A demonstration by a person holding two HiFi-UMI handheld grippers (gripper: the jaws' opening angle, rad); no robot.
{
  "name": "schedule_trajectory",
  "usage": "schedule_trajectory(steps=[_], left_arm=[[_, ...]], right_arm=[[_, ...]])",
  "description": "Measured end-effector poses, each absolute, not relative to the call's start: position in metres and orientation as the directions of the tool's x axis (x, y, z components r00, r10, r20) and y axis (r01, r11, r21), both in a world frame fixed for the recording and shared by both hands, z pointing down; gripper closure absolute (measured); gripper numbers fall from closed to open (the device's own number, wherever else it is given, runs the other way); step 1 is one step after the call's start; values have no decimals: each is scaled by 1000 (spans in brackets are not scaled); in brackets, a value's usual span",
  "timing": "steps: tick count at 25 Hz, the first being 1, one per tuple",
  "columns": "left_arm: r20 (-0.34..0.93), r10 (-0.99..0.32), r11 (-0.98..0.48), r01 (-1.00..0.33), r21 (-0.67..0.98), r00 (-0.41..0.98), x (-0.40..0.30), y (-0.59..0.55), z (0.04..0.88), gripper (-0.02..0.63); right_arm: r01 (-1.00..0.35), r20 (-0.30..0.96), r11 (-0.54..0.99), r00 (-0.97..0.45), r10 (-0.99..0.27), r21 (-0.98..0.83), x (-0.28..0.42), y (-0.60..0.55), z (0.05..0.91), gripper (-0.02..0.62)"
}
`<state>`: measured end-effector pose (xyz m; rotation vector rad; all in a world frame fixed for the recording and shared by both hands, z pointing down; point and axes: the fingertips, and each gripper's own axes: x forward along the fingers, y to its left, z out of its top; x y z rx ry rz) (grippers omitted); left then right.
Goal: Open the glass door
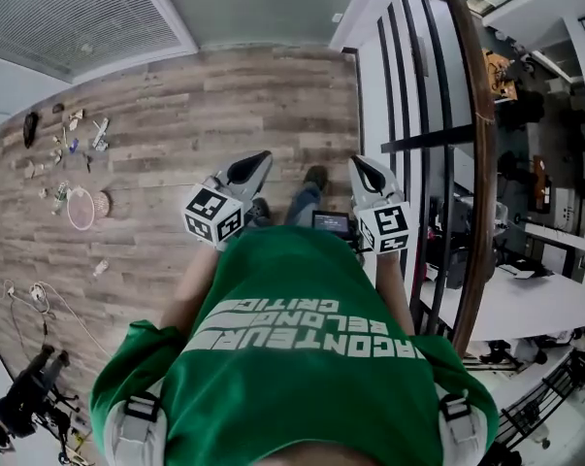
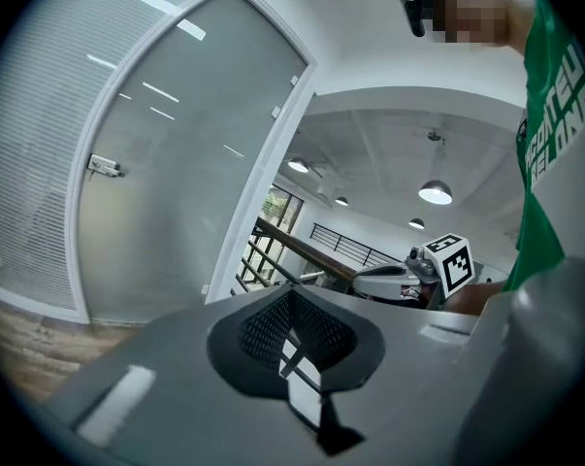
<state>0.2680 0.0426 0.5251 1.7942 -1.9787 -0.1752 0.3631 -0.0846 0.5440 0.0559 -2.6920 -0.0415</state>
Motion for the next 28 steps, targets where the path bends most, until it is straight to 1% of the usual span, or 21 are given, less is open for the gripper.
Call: schedule_trajectory(steps=[8,15,22,28], left_arm=[[238,-971,116,-924,364,-28,254,-53,511,591],[247,-969,111,-930,350,-23,258,-117,516,591],[254,-965,151,-926,347,-62,258,-157,514,591],[272,-957,199,-914,355,-103,261,-158,519,591]], right_arm=[[-32,410,999,-912,-25,-12,344,-178,540,603],[-47,421,999,-907,-31,-26,353,-243,553,603],[3,428,999,-903,21,-43,348,-284,563,603],[41,428,998,-902,58,-50,339,-301,568,603]])
